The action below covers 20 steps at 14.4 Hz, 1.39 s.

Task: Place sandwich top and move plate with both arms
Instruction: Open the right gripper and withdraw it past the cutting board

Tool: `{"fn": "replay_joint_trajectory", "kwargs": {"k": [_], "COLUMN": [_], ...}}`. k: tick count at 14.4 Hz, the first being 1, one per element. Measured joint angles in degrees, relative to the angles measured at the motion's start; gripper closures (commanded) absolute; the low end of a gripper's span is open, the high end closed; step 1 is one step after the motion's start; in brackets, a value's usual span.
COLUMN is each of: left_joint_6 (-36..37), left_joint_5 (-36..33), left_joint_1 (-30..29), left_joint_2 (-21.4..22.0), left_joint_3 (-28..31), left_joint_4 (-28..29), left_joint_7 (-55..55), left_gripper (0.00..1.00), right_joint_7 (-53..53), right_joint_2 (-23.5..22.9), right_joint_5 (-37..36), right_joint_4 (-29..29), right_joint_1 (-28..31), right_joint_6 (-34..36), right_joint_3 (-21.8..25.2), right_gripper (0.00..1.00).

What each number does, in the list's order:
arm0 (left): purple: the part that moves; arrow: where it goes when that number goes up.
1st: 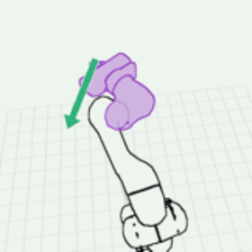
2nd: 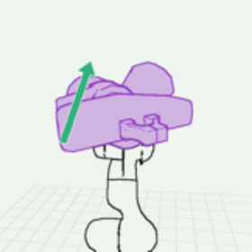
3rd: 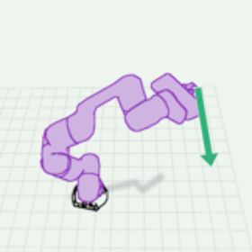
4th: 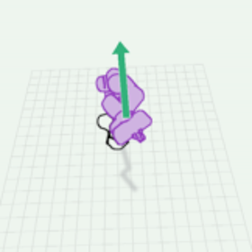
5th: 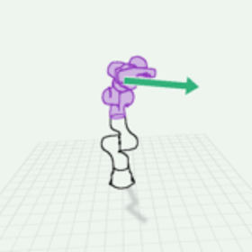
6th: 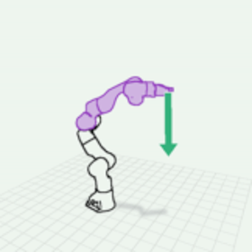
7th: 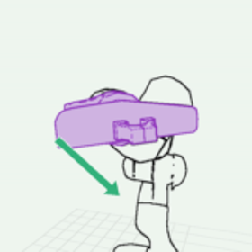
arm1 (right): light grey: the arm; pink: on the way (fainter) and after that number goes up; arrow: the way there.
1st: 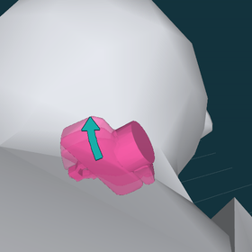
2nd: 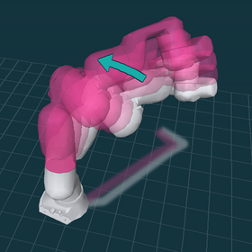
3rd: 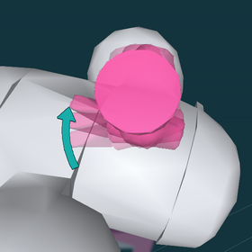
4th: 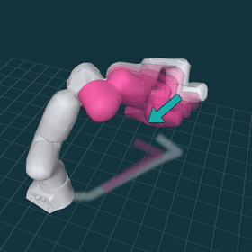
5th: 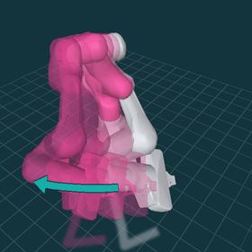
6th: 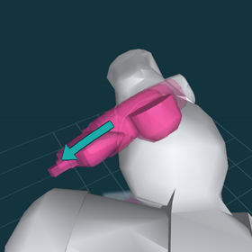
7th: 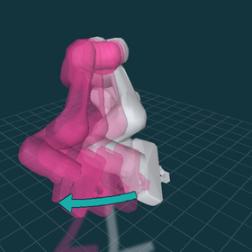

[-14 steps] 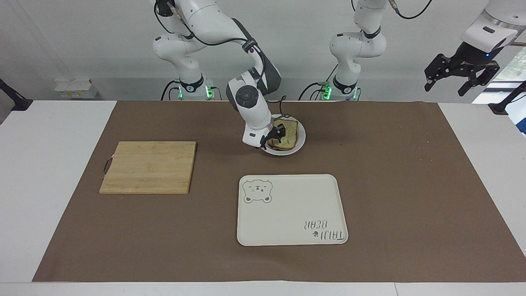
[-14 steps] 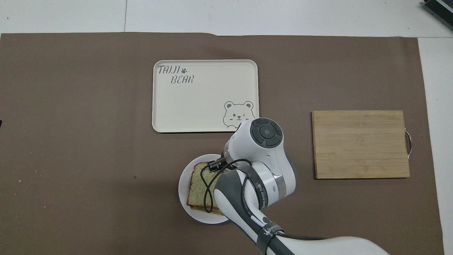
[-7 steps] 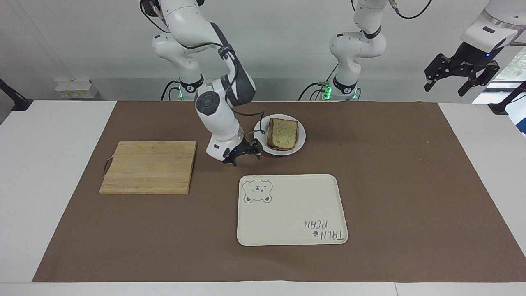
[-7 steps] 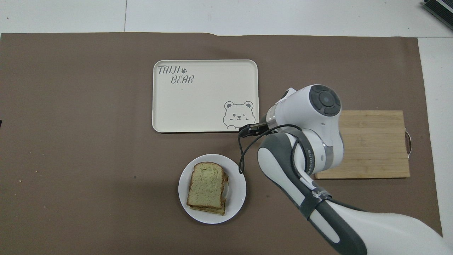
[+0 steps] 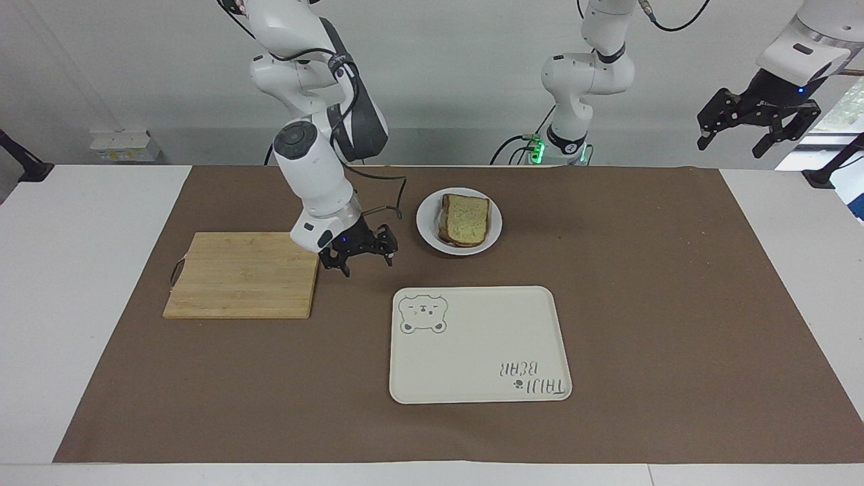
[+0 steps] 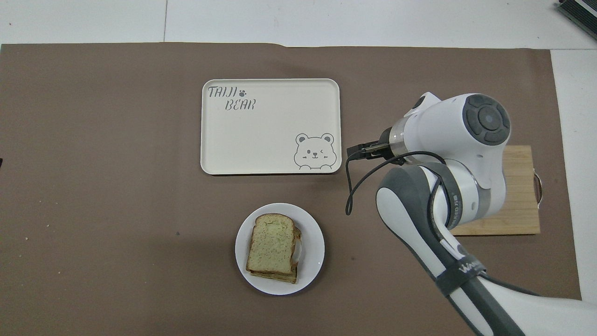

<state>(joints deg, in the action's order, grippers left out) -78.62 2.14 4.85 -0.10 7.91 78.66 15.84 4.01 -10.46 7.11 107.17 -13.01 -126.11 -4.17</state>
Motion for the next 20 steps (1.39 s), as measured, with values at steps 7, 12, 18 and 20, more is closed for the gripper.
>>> {"fn": "replay_joint_trajectory", "kwargs": {"k": [7, 12, 18, 20], "left_joint_6": [0.00, 4.29, 4.72, 5.09], "left_joint_5": [0.00, 0.00, 0.00, 0.00], "left_joint_1": [0.00, -0.05, -0.01, 0.14], "left_joint_2": [0.00, 0.47, 0.59, 0.68], "left_joint_3": [0.00, 0.75, -0.11, -0.74], "left_joint_4": [0.00, 0.00, 0.00, 0.37], "left_joint_7": [0.00, -0.09, -0.13, -0.22], "left_gripper": [0.00, 0.00, 0.00, 0.00], "right_joint_7": [7.18, 7.20, 7.20, 6.80], "right_joint_2": [2.81, 8.00, 10.95, 10.95], "right_joint_5": [-7.45, -7.50, -7.52, -7.53], "right_joint_4": [-6.51, -7.65, -12.43, -14.25], "right_joint_1": [3.85, 7.27, 7.76, 8.79], "right_joint_6": [11.05, 18.54, 28.22, 30.56], "right_joint_3": [0.40, 1.74, 8.04, 8.95], "right_gripper": [0.00, 0.00, 0.00, 0.00]}}
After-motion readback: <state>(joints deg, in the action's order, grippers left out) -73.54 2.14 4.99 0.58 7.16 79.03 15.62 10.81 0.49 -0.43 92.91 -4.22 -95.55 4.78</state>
